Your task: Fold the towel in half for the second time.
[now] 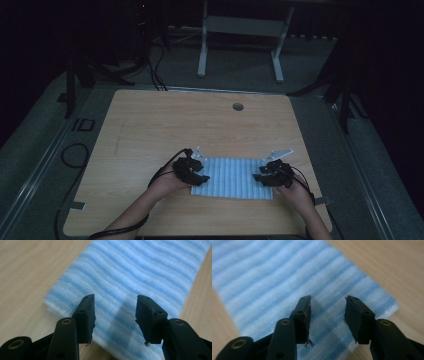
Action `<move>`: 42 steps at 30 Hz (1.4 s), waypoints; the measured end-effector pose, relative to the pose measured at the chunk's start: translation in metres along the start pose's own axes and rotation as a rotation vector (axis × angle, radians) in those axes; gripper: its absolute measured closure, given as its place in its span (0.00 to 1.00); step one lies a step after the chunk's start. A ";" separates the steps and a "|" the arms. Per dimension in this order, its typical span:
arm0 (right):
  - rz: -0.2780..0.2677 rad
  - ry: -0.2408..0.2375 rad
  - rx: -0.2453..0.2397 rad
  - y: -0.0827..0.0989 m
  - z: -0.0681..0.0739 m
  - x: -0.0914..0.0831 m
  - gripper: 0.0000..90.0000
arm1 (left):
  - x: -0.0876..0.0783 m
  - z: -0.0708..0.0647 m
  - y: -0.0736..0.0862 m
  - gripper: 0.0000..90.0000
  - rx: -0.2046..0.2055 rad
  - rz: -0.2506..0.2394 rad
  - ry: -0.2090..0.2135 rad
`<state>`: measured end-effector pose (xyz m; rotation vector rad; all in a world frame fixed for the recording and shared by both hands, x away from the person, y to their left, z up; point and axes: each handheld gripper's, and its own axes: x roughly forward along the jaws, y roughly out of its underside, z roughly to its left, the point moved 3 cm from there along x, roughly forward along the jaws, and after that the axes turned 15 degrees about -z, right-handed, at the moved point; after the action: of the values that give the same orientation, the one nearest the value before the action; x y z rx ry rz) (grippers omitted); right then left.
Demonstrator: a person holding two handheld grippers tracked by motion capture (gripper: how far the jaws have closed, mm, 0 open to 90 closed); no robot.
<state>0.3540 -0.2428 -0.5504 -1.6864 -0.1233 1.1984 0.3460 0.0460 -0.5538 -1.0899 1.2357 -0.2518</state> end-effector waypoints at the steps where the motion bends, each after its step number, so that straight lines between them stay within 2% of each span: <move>1: 0.003 -0.008 0.008 0.002 -0.002 0.003 0.59 | 0.002 0.000 0.002 0.53 0.002 0.004 0.000; 4: -0.004 -0.027 0.024 0.002 -0.006 0.006 0.58 | 0.001 0.002 0.003 0.52 -0.007 -0.007 -0.003; 7: -0.003 -0.027 0.030 -0.002 -0.008 0.011 0.57 | -0.002 0.006 0.005 0.49 -0.001 0.001 -0.027; 15: -0.007 -0.040 0.001 -0.021 -0.003 0.034 0.57 | -0.016 0.026 0.016 0.49 -0.032 -0.004 -0.078; 19: 0.006 -0.048 -0.016 -0.032 -0.001 0.048 0.57 | -0.022 0.037 0.021 0.49 -0.046 -0.012 -0.092; 21: 0.007 -0.050 -0.020 -0.035 0.000 0.051 0.57 | -0.022 0.037 0.021 0.49 -0.046 -0.012 -0.092; 22: 0.003 -0.051 -0.023 -0.040 0.001 0.057 0.57 | -0.026 0.045 0.023 0.49 -0.047 -0.006 -0.108; 26: -0.002 -0.058 -0.023 -0.049 0.000 0.069 0.57 | -0.030 0.058 0.025 0.49 -0.063 0.001 -0.129; 36: 0.007 -0.055 -0.027 -0.069 -0.007 0.091 0.56 | -0.030 0.085 0.023 0.49 -0.095 0.003 -0.142; 42: 0.003 -0.047 -0.004 -0.074 -0.012 0.097 0.56 | -0.026 0.094 0.019 0.49 -0.101 0.006 -0.161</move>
<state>0.4438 -0.1592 -0.5570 -1.6629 -0.1520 1.2416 0.4084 0.1230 -0.5587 -1.1700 1.1166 -0.0954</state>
